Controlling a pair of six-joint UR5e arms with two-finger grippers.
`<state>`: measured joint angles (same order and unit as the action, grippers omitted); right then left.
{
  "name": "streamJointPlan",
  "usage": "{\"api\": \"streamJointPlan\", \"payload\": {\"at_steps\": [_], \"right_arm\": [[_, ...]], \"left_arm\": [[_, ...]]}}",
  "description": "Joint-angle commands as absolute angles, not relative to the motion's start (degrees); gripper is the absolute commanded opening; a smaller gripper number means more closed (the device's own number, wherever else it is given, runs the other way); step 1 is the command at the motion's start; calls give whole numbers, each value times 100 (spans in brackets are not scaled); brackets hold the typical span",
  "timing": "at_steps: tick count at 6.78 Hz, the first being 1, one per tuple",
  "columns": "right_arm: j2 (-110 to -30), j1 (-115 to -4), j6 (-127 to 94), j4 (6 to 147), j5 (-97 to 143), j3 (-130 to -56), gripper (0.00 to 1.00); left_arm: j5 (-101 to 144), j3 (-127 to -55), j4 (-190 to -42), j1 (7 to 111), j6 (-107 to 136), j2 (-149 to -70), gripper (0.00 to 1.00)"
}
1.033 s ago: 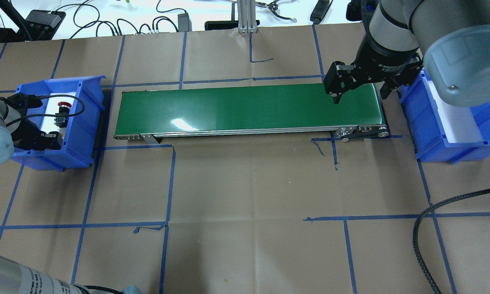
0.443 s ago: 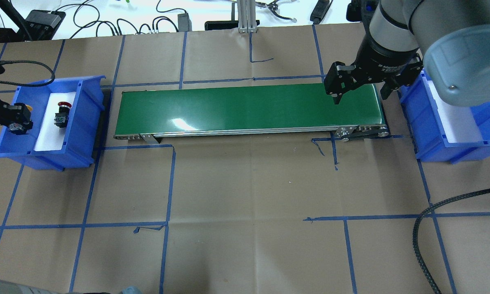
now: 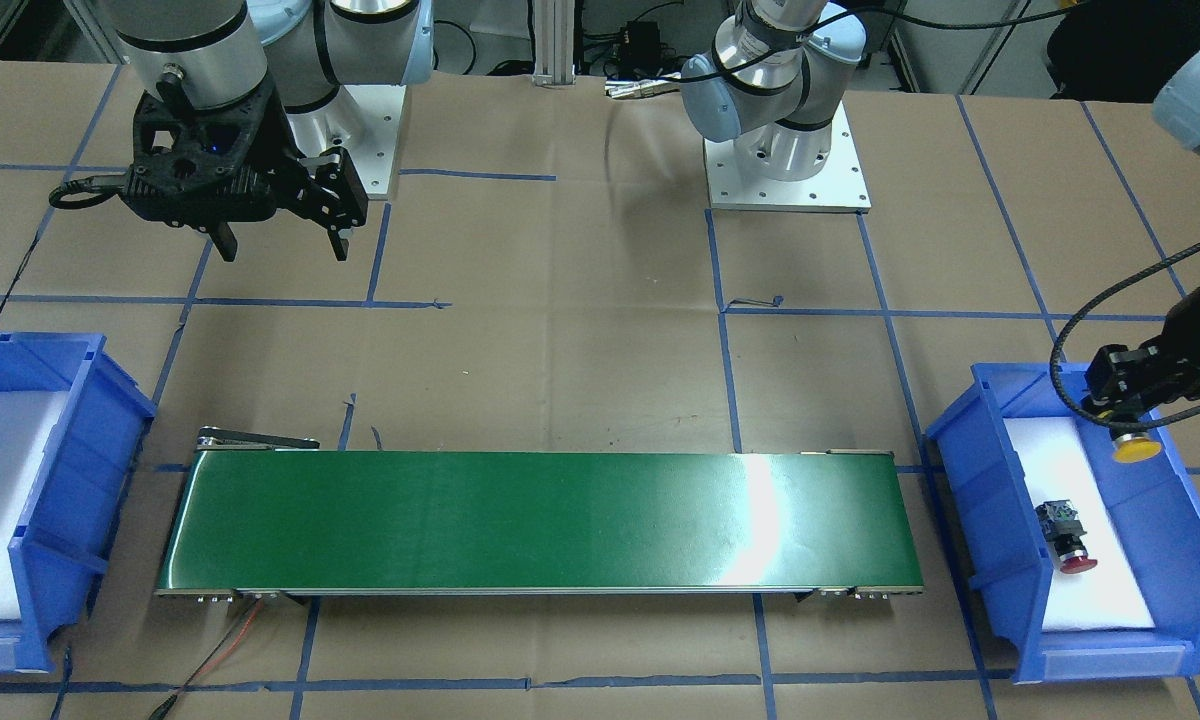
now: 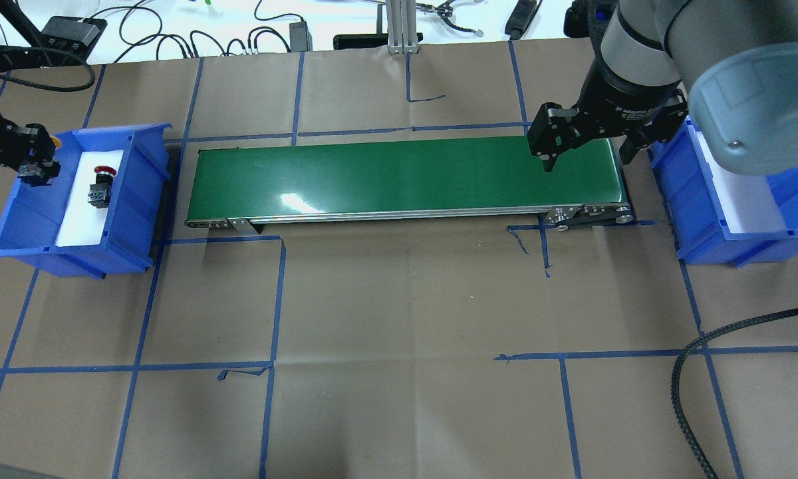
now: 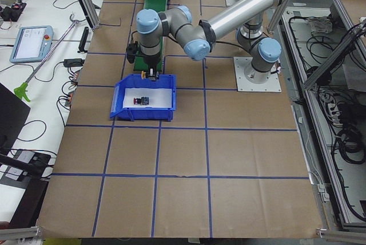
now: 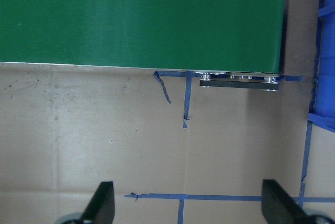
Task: Transport two buttons from left to right
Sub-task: 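Close the left gripper on the yellow-capped button and lift it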
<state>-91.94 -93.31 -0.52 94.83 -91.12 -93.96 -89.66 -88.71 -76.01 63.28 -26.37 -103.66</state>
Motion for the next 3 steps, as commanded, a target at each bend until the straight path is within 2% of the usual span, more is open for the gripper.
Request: {"api": "streamJointPlan", "payload": {"at_steps": [1,3], "right_arm": [[-9193,-9325,-26,9492,-9097,-9448,100],[-9193,-9334,-26,9475,-9114,-9448,100]], "left_arm": [[-8974,-8911,-7647,7457,-1585,-10389,10],[-8965,-9043,-7524,8328,-875,-10703,10]]}}
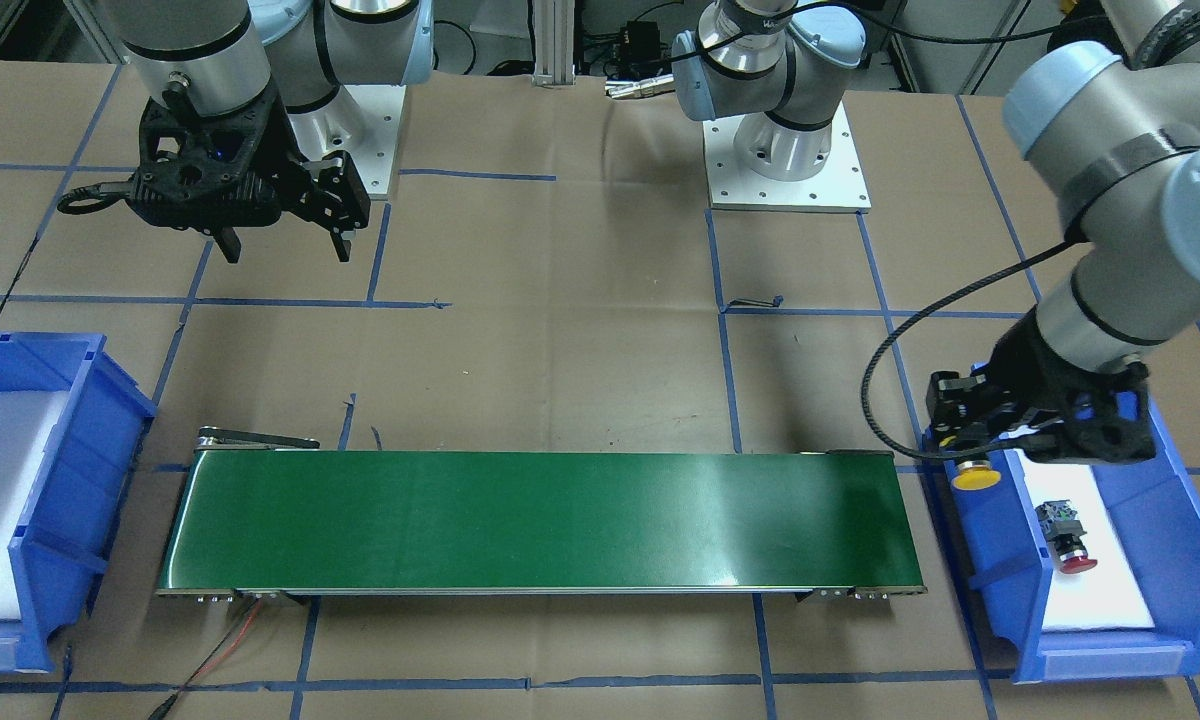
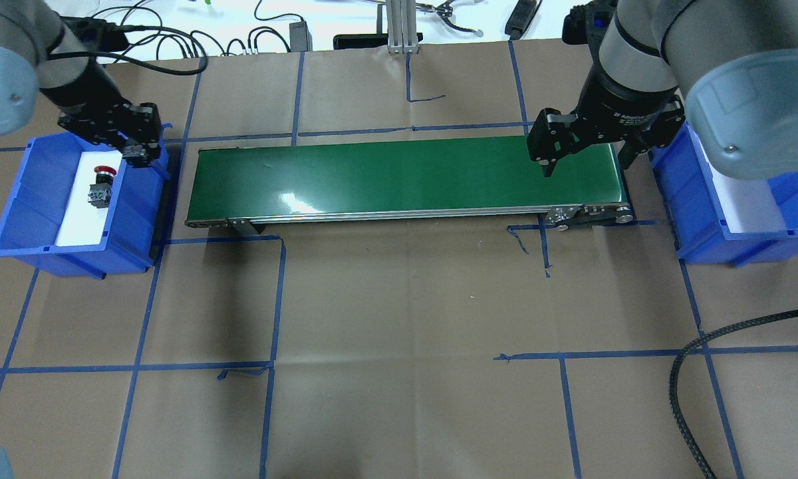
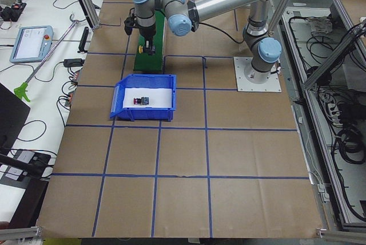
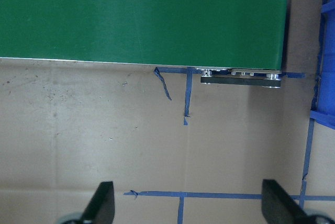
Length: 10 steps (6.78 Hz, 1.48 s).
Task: Transport two buttons from left to right
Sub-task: 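Carry the yellow button to the conveyor and set it down with left gripper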
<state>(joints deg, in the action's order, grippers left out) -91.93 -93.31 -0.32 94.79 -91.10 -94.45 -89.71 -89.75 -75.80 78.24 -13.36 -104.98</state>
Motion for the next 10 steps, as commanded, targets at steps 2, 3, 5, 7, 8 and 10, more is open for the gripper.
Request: {"api": "streamJointPlan", "payload": {"at_steps": [2,3,5,7,8,10], "right_arm": [[-9202,-9334,-26,9466,-9114,-9483,100],[-9193,-9334,-26,9457,-9123,-9483,100],[-9193,-9334,-26,9483,-9123,-9483,100],[-9193,-9334,-26,9475,-9123,-9483,100],[-9193,-9334,-26,9475,-9114,-9483,100],[-9185,-9334,-26,9475,-9114,-9492,100]], "left_arm": [[-8974,-9332,-6275,8656,-642,-11300,10],[-8965,-9604,-5840,8666,-633,-11381,10],[-9000,-9729,-5756,8622,-494,-11295,23],[-8991,-9730,-5766,8613,-150,-11294,100],[-8991,-9564,-5809,8613,-149,-11250,100],[-8982,-9056,-6840,8587,-149,-10778,100]]}}
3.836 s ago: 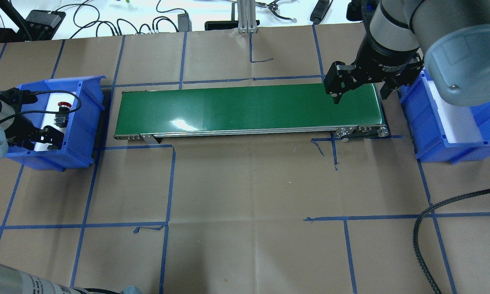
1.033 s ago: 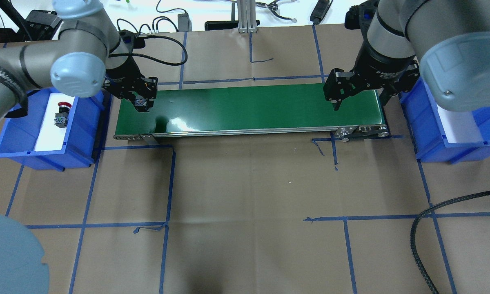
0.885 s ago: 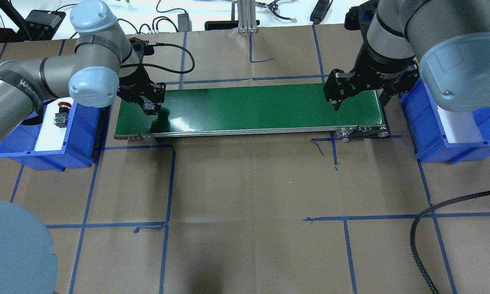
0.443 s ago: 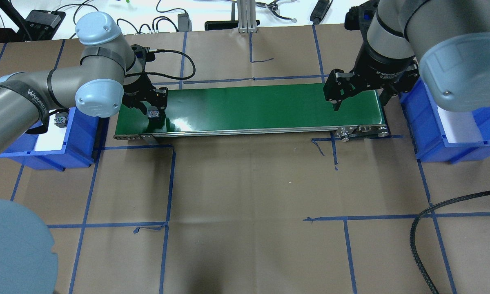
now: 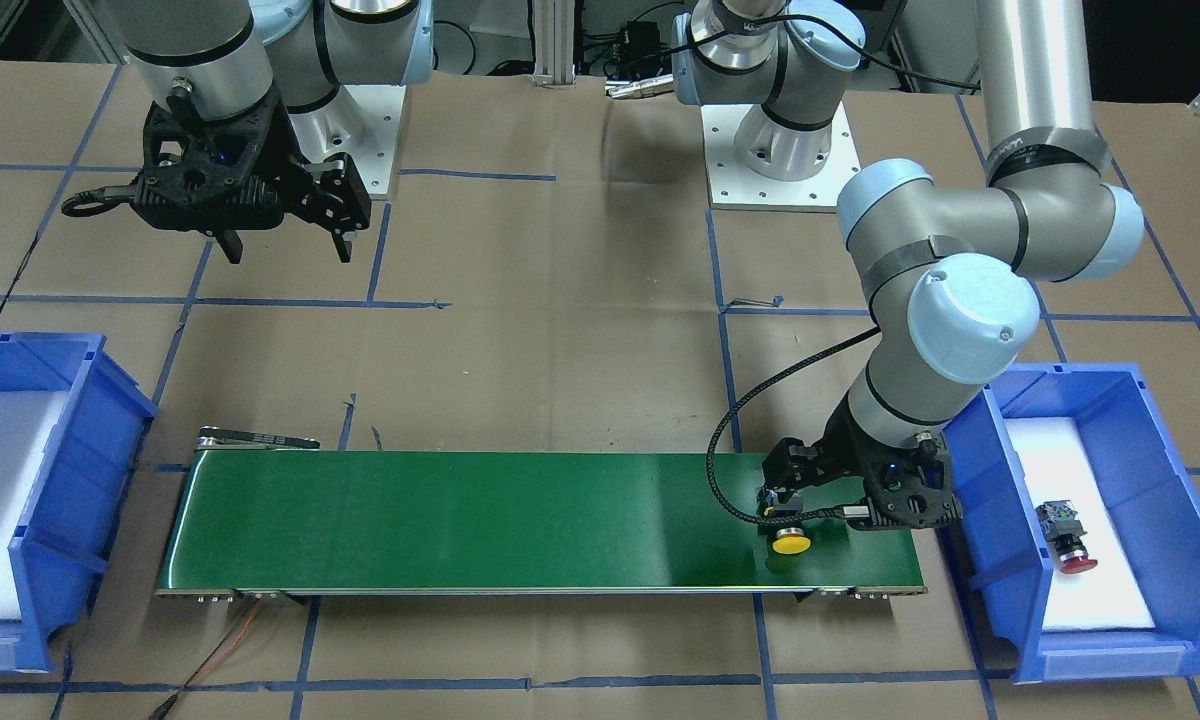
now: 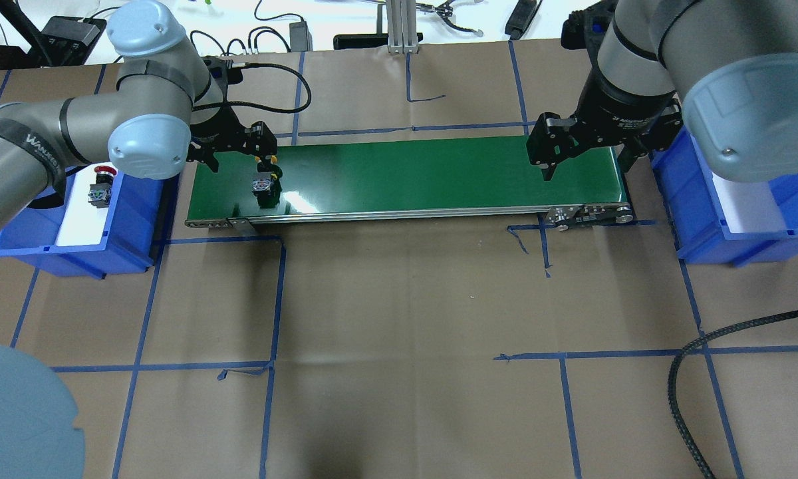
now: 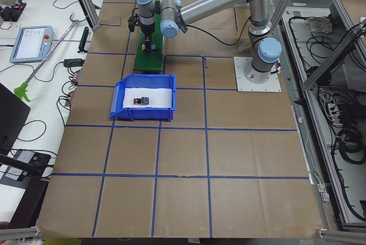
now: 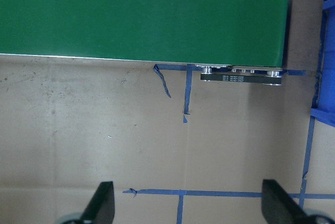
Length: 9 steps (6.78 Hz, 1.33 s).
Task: Transport two buttons from left to right
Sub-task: 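Carry the yellow button to the conveyor and set it down with left gripper, then open the left gripper and move it back over the bin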
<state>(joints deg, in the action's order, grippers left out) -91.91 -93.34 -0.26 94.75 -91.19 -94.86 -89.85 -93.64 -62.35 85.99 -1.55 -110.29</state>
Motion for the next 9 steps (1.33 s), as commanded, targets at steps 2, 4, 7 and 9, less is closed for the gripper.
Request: {"api": "streamJointPlan", "payload": {"at_steps": [2,4,7,9], "right_arm": [[-9150,-9334,-26,9475,-9114,-9492,100],[-9062,-9334,-35,9457,-9114,-9492,100],[-9053,-9334,-44,9466,-9114,-9483,100],[-9053,-9334,-44,9475,-9123,-9483,100]], "left_arm": [[-8930,-8492,-7644,8587,-228,-10513,100],[-8947,-8455,-7646,8273,-543,-10520,100],[-8965,-8455,-7646,6860,-2122,-10608,100],[-8965,-8525,-7559,6086,-2888,-10678,100]]}}
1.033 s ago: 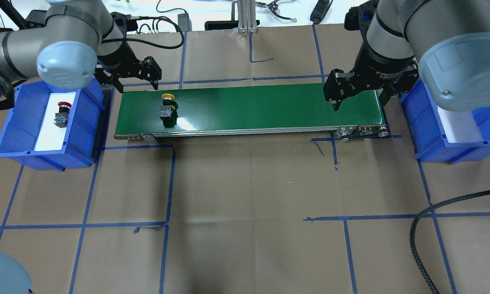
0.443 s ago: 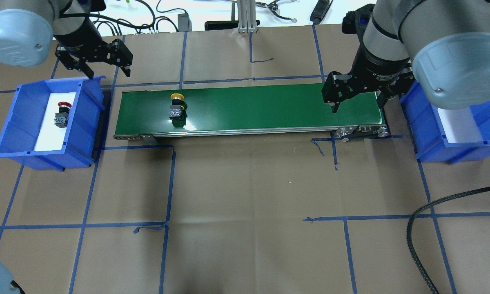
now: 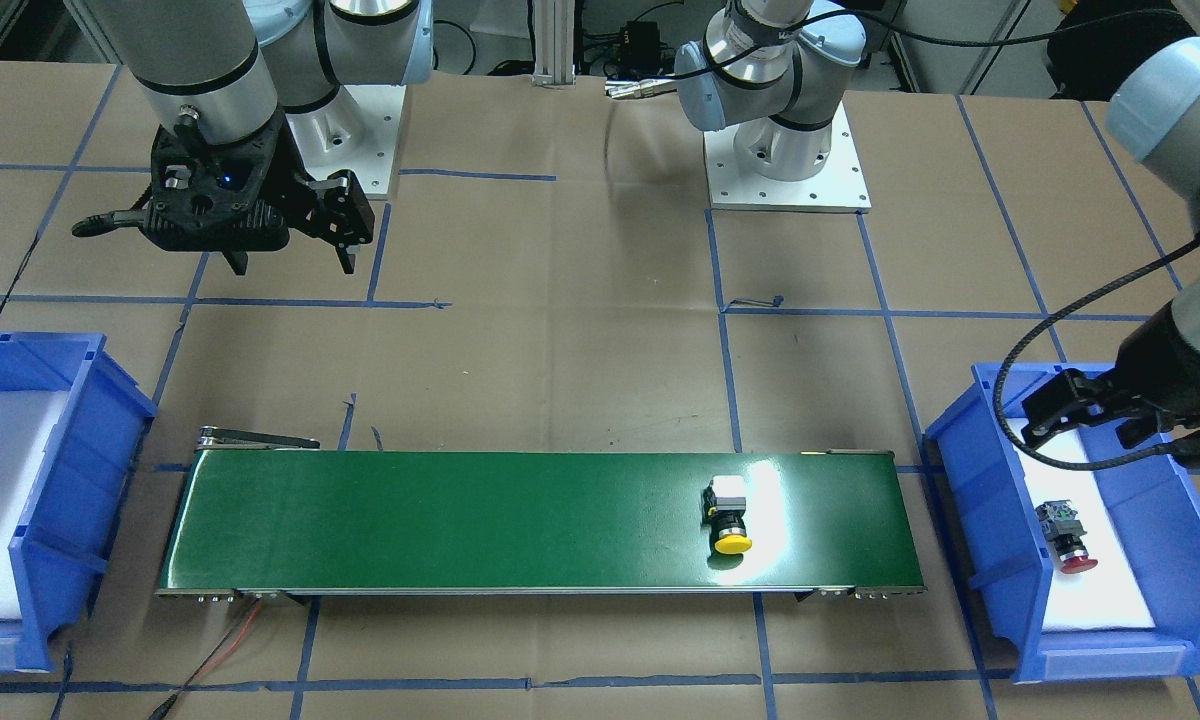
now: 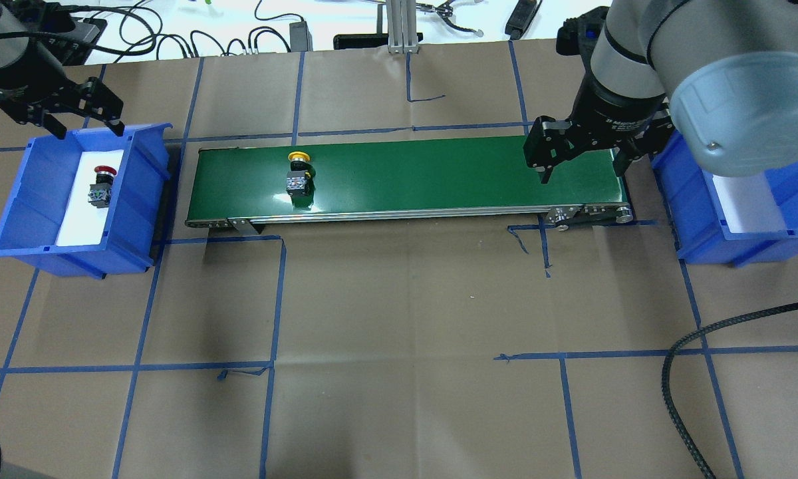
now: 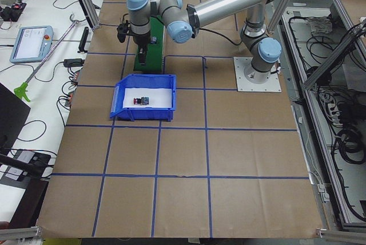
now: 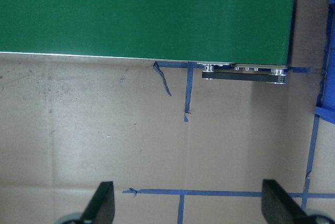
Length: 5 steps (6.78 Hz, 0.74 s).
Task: Transport two buttons from left to right
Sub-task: 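Open the left gripper and move it back over the bin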
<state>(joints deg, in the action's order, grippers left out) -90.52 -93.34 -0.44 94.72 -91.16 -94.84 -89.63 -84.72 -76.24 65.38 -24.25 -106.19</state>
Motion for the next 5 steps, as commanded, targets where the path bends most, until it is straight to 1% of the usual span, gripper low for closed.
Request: {"api": "streamJointPlan", "payload": {"at_steps": [1,5], "right_arm": [[-9053,-9334,-44,9475,-9123,-9483,100],[-9044,-9334,-44,9448,-9123,-9483,100]], "left_arm": [[-8956,-8551,-7532,5899,-2909,-10774,100],[-8895,-8666,-6822,5889,-3059,-11415,100]]}}
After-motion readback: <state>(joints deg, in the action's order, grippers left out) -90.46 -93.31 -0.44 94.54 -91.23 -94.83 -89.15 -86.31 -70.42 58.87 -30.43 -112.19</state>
